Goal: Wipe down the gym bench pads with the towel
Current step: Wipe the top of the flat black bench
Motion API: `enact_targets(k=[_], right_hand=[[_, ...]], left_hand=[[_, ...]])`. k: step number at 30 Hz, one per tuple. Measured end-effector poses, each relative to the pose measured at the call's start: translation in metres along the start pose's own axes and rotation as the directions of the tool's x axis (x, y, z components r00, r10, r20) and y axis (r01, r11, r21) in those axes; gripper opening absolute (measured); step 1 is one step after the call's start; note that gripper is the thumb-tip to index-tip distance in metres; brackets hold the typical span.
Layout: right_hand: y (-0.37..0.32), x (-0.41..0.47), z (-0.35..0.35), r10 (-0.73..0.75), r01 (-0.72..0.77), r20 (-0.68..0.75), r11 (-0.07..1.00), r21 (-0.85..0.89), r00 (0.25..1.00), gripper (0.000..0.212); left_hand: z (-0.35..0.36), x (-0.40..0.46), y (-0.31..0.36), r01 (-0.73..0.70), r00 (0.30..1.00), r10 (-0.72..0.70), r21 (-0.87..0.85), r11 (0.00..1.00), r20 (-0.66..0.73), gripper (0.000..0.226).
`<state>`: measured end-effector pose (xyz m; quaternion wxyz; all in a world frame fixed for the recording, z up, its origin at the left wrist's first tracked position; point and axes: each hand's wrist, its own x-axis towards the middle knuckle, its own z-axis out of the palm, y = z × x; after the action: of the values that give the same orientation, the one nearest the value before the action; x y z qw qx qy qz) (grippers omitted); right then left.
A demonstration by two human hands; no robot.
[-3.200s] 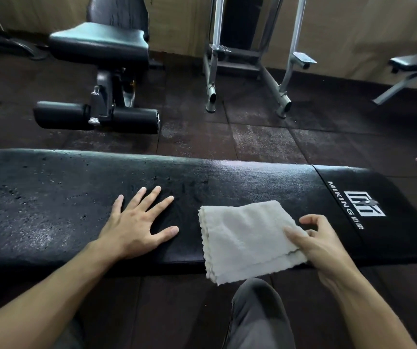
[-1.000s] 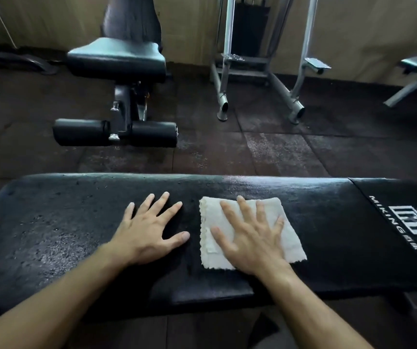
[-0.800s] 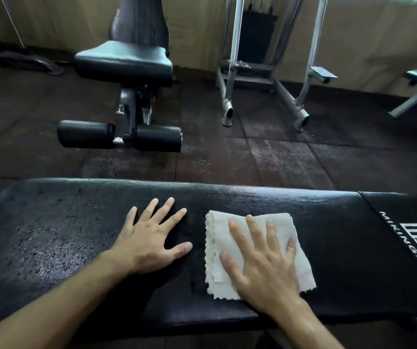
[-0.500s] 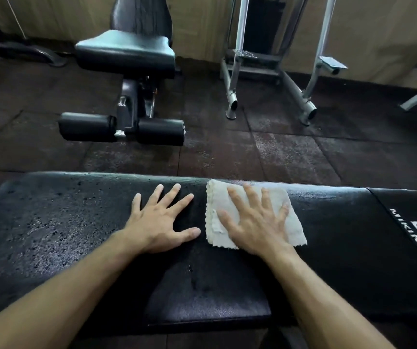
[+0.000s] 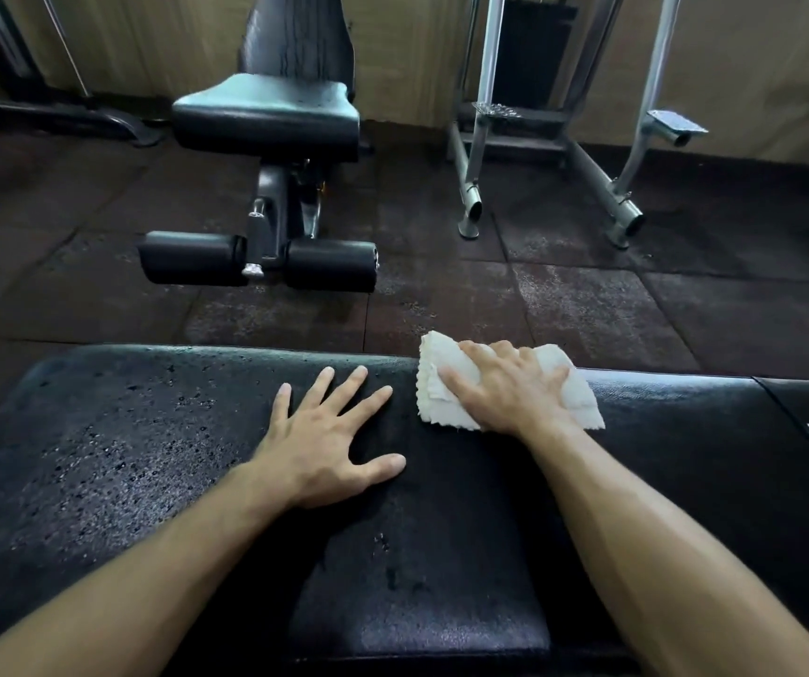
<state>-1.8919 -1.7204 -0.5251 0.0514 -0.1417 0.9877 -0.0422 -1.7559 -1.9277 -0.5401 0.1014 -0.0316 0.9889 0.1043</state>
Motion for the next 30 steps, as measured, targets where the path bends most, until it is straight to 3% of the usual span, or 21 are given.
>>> enact_targets(k=[10, 15, 22, 30], right_hand=[[0.010, -0.048, 0.004, -0.061, 0.063, -0.062, 0.998, 0.031, 0.996, 0.066], [0.020, -0.092, 0.016, -0.075, 0.075, -0.045, 0.997, 0.001, 0.996, 0.075], [0.015, -0.072, 0.009, -0.038, 0.038, 0.011, 0.998, 0.045, 0.999, 0.077], [0.023, -0.188, 0.017, -0.114, 0.114, 0.004, 0.993, 0.033, 0.993, 0.081]], left_hand=[[0.000, -0.002, -0.002, -0.022, 1.000, 0.022, -0.002, 1.000, 0.000, 0.094], [0.002, -0.005, -0.001, -0.020, 1.000, 0.020, 0.019, 1.000, 0.002, 0.089], [-0.004, -0.002, 0.001, -0.014, 1.000, 0.014, -0.001, 1.000, 0.016, 0.087], [0.002, -0.027, -0.006, -0.082, 0.996, 0.082, 0.002, 0.997, -0.043, 0.100]])
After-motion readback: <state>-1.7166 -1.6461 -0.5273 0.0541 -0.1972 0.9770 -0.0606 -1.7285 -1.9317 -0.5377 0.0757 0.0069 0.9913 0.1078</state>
